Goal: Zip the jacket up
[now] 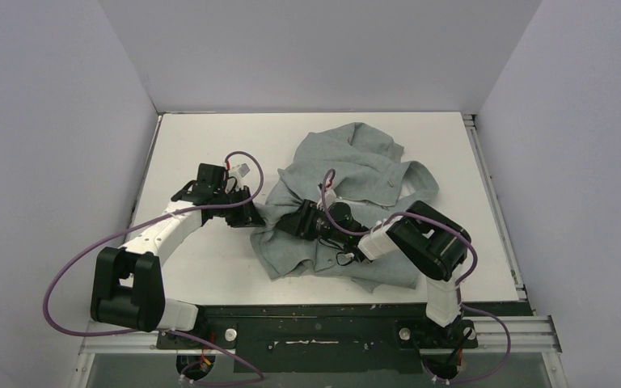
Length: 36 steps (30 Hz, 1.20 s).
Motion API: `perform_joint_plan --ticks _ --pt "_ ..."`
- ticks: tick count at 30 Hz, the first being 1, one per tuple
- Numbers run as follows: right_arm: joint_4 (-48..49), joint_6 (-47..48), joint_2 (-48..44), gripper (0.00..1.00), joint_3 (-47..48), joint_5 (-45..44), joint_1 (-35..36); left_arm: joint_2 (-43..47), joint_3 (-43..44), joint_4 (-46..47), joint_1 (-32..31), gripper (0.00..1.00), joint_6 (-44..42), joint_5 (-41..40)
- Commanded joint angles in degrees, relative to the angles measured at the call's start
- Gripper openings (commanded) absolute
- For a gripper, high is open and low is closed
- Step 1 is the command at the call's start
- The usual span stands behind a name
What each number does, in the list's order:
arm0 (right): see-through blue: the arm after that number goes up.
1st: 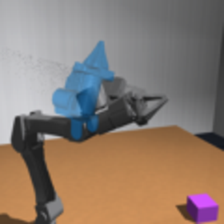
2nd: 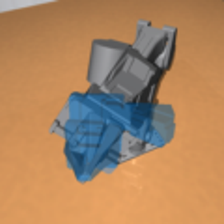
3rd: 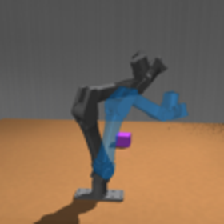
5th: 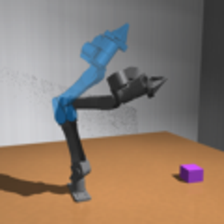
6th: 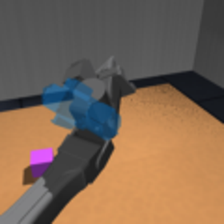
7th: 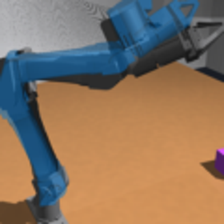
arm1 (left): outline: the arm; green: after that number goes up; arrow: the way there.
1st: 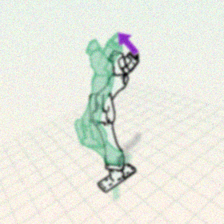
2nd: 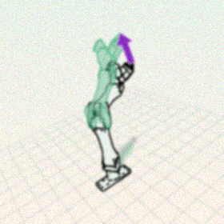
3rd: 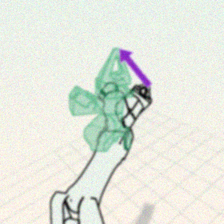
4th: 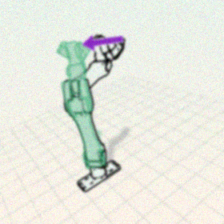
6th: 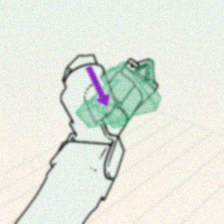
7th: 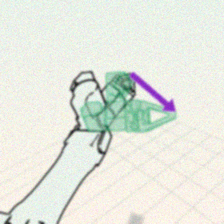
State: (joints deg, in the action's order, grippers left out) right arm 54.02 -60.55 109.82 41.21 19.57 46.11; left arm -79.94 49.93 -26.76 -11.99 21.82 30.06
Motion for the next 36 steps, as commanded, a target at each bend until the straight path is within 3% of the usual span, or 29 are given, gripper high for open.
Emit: perform_joint_plan --ticks 1,12,20,27,36 --pt "2.18 -2.69 2.57 0.49 1.27 -0.19 -0.14 0.88 3.01 1.96 0.22 0.00 -0.26 1.44" --pt "23.11 -5.64 8.45 0.46 -0.61 0.80 -1.79 1.42 3.06 1.54 0.24 0.00 -0.24 1.39" --pt "28.35 -5.26 6.50 0.44 -5.15 -1.60 -2.37 1.20 3.02 1.71 0.22 0.00 -0.03 1.40" --pt "33.68 -7.08 8.31 0.31 -5.96 -0.97 -3.13 1.15 2.93 1.57 0.22 0.00 -0.14 1.35" --pt "32.76 -6.93 9.60 0.36 -3.73 0.44 -3.30 1.14 3.28 1.28 0.31 0.00 -0.19 1.23"
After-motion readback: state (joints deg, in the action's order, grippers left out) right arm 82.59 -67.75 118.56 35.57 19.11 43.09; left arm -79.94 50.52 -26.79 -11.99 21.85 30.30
